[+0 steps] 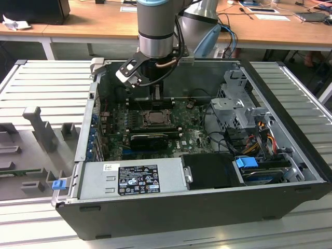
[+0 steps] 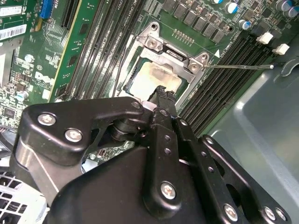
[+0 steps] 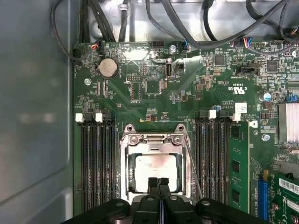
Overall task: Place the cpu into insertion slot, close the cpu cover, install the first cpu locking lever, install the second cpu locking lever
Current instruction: 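Install the first cpu locking lever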
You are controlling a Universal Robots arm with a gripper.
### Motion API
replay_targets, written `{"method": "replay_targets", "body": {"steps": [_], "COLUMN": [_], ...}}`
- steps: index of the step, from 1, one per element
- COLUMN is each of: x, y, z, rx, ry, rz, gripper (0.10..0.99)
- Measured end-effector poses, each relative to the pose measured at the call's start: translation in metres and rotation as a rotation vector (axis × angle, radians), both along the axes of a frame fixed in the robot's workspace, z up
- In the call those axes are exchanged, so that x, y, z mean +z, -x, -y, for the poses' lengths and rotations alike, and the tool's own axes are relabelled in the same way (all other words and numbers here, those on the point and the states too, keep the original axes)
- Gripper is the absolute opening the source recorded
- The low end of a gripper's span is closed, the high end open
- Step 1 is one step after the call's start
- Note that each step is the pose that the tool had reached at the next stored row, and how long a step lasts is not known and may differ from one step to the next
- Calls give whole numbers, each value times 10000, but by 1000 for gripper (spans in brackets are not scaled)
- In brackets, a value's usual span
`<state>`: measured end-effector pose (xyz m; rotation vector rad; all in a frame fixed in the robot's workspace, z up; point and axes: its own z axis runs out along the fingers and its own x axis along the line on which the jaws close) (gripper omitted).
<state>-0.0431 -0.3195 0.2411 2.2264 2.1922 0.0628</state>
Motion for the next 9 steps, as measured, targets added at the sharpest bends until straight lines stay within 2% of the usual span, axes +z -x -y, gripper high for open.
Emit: {"method": "replay_targets", "body": {"steps": [9], "x": [110], "y": [0], "z": [0], "rx": [0], "ry": [-2], "rz": [2], "gripper": [106]}}
